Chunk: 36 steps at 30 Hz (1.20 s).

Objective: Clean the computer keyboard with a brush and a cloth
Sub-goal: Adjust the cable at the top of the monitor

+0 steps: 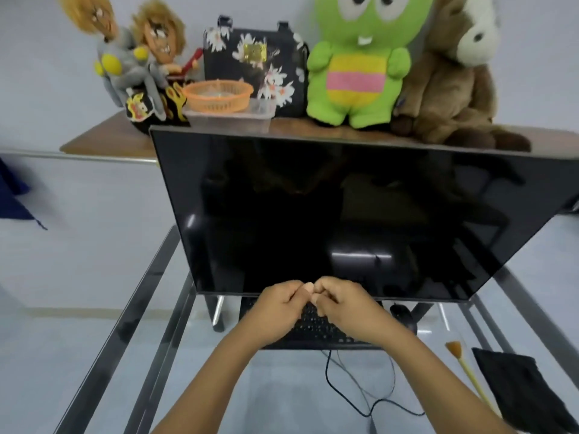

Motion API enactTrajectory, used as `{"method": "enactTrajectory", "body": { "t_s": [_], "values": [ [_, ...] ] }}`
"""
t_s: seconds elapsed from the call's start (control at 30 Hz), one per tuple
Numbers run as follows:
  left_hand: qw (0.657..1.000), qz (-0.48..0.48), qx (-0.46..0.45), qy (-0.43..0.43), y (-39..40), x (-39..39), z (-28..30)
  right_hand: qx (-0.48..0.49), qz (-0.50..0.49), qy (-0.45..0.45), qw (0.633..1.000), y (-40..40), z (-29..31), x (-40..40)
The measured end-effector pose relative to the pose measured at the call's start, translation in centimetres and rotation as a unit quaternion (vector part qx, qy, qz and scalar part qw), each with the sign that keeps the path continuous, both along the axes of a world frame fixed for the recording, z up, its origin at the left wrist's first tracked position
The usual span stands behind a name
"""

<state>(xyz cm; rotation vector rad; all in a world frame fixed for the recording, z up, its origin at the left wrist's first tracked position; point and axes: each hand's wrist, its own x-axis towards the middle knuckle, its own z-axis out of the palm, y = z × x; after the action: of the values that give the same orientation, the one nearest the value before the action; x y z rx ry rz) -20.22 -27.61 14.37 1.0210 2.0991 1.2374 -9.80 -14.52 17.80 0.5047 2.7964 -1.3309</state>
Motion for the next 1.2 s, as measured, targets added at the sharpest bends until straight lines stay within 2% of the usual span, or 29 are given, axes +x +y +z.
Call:
{"method": "enactTrajectory", "body": {
  "t_s": [0.07, 0.13, 0.23, 0.33, 0.47, 0.57, 0.63, 0.77, 0.83, 0.9, 0.93, 0.97, 1.03, 1.1, 1.2],
  "values": [
    [0.999, -0.034, -0.013, 0.018, 1.1, 0.5, 2.8, -0.001, -0.010, 0.031, 0.999, 1.9, 2.3, 1.3],
    [0.997, -0.073, -0.024, -0.006, 1.4, 0.9, 5.4, -0.009, -0.014, 0.059, 0.998, 3.2, 4.3, 2.4],
    [0.976, -0.131, 0.040, -0.169, 2.0, 1.9, 9.4, -0.069, -0.016, 0.110, 0.991, 4.8, 7.4, 4.2],
    [0.923, -0.139, 0.178, -0.311, 2.9, 3.0, 12.4, -0.138, -0.025, 0.178, 0.974, 5.8, 9.2, 5.0],
    [0.807, -0.106, 0.347, -0.466, 5.0, 3.7, 15.1, -0.172, -0.068, 0.234, 0.955, 6.6, 10.0, 4.5],
    [0.741, -0.087, 0.426, -0.512, 6.5, 3.7, 16.4, -0.199, -0.077, 0.219, 0.952, 6.8, 9.7, 3.6],
    [0.729, -0.056, 0.471, -0.493, 7.2, 3.3, 16.9, -0.195, -0.078, 0.191, 0.959, 6.7, 9.2, 2.9],
    [0.763, 0.043, 0.529, -0.368, 8.3, 2.5, 17.9, -0.063, -0.043, 0.136, 0.988, 6.4, 8.7, 2.6],
    [0.810, 0.093, 0.518, -0.258, 8.4, 2.1, 18.1, -0.021, -0.033, 0.116, 0.993, 6.3, 8.6, 2.7],
    [0.875, 0.144, 0.455, -0.074, 8.1, 1.6, 17.9, -0.009, -0.023, 0.123, 0.992, 6.1, 8.8, 2.8],
    [0.898, 0.154, 0.412, 0.027, 8.0, 1.4, 17.5, 0.001, -0.018, 0.139, 0.990, 6.0, 9.0, 2.8],
    [0.914, 0.144, 0.360, 0.116, 7.9, 1.1, 17.1, 0.014, -0.013, 0.159, 0.987, 5.9, 9.3, 2.8],
    [0.942, 0.081, 0.232, 0.230, 7.8, 0.5, 15.6, 0.058, -0.005, 0.200, 0.978, 5.8, 10.0, 2.6],
    [0.954, 0.016, 0.139, 0.267, 7.4, 0.3, 14.3, 0.089, 0.002, 0.225, 0.970, 5.8, 11.1, 2.4],
    [0.973, -0.041, 0.113, 0.197, 6.7, 1.5, 13.6, 0.089, 0.019, 0.241, 0.966, 6.0, 12.9, 2.3]
  ]
}}
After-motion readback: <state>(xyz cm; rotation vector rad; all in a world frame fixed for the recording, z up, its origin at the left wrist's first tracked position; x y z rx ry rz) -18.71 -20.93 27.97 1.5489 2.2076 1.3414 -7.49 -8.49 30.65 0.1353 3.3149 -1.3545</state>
